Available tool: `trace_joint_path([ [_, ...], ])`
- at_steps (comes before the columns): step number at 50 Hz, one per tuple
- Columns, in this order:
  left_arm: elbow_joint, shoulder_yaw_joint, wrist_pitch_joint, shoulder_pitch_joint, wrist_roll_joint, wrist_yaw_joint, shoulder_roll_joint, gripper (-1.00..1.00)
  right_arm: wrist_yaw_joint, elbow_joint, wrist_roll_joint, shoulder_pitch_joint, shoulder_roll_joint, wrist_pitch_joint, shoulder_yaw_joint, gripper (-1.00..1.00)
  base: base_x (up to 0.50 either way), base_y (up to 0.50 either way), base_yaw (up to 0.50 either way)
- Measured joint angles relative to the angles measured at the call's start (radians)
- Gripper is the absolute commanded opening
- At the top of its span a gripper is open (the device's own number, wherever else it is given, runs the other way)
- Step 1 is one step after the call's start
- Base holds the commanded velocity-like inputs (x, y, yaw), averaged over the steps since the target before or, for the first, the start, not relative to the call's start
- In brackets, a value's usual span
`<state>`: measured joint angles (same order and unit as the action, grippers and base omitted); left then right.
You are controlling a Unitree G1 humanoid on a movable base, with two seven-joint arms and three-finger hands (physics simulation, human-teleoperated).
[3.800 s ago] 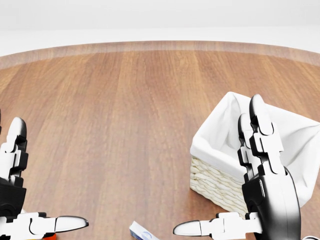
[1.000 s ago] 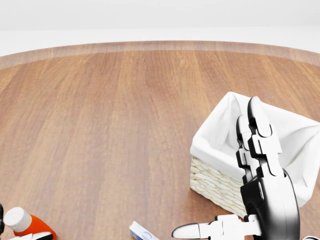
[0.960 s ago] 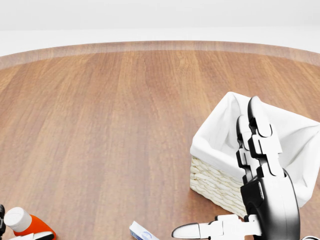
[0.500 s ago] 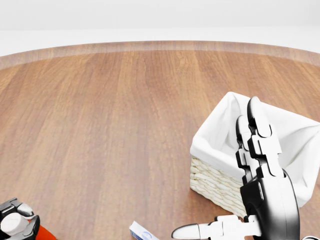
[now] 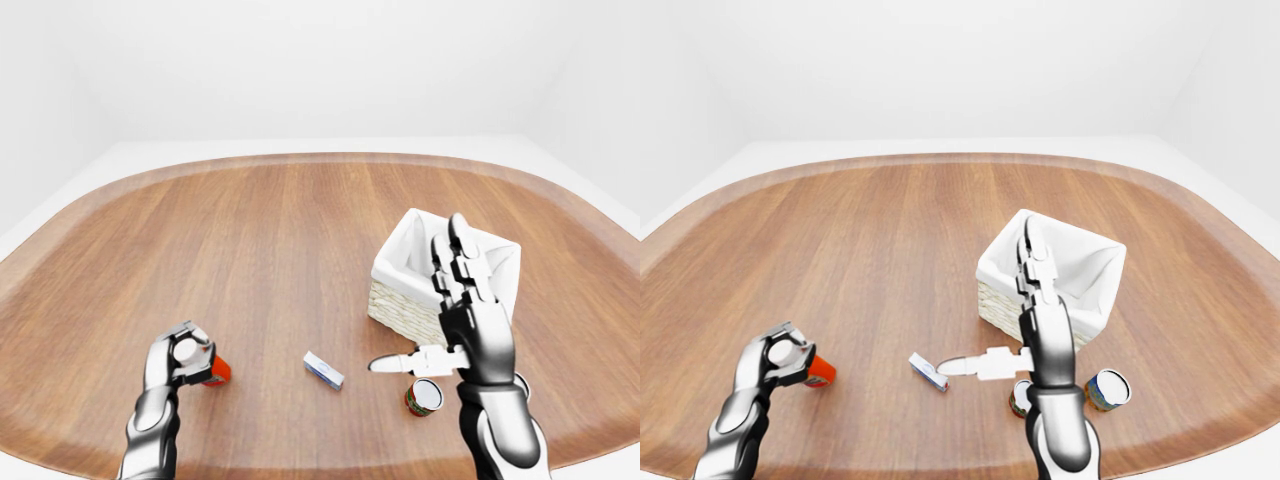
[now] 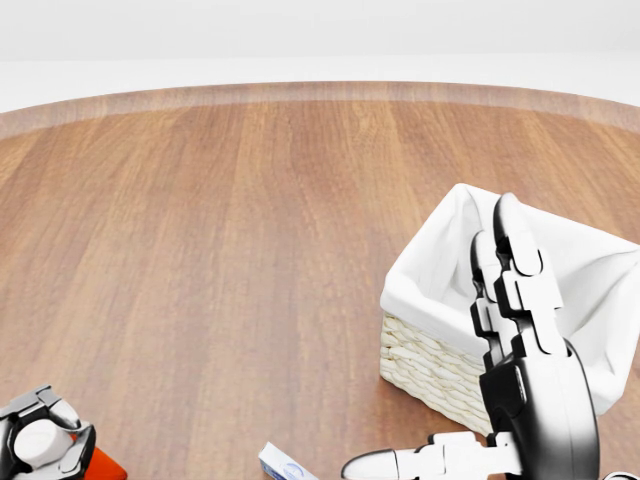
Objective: Pick up the ketchup, and put it in the basket.
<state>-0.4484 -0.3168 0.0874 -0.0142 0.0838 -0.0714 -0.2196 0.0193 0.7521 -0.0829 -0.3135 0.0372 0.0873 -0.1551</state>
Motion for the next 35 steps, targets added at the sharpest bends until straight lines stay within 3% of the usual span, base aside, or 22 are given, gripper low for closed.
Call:
trace_joint_path([
  [15,0.528,0.030,-0.004,-0.125,-0.030,-0.058,0.130,-0.93,0.003,0.003,-0.002,-0.005,0.002,0.000,-0.004,1.00,0.00,0.00,0.00],
  [22,0.737,0.052,-0.052,-0.141,-0.043,-0.068,0.170,-0.92,0.005,0.005,-0.004,-0.007,0.003,0.000,-0.007,1.00,0.00,0.00,0.00],
  [33,0.964,0.116,-0.173,-0.131,-0.073,-0.062,0.201,-0.92,0.005,0.009,-0.002,-0.008,0.004,0.000,-0.005,1.00,0.00,0.00,0.00],
  [35,0.995,0.136,-0.175,-0.122,-0.084,-0.057,0.204,-0.92,0.004,0.010,-0.002,-0.007,0.003,0.000,-0.004,1.00,0.00,0.00,0.00],
])
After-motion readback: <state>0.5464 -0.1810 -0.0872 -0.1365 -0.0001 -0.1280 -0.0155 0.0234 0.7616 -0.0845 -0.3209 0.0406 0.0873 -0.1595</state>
